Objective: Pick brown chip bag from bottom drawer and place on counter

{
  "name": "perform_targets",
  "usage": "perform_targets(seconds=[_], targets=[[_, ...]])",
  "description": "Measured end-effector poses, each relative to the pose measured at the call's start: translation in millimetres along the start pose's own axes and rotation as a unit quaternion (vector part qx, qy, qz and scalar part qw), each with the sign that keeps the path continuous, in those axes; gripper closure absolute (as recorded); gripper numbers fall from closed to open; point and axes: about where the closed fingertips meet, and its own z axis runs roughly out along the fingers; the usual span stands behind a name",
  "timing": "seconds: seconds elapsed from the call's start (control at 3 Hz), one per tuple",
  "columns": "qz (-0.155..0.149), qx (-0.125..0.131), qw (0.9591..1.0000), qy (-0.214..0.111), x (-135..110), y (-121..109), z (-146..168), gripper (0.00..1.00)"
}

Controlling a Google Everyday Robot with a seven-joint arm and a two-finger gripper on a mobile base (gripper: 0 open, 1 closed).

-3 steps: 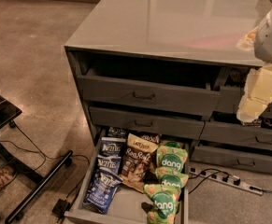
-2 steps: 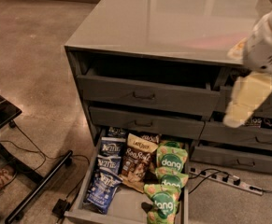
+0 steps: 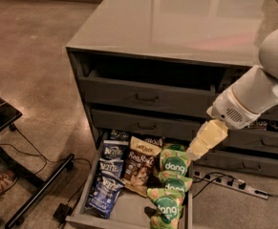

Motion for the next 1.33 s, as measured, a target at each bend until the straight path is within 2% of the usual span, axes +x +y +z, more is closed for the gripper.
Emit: perform_targets(seconds=[0.33, 0.67, 1.0, 1.33], targets=[[0.0, 0.0, 1.0, 0.0, 0.0, 0.1, -0.1, 0.0], [0.047, -0.024, 0.998, -0.035, 7.8, -10.3, 35.7, 0.0], [0.144, -0.062, 0.9854, -0.067, 26.3, -14.3, 114.6, 0.0], [0.227, -0.074, 0.9667, -0.093, 37.0, -15.3, 174.7, 0.0]])
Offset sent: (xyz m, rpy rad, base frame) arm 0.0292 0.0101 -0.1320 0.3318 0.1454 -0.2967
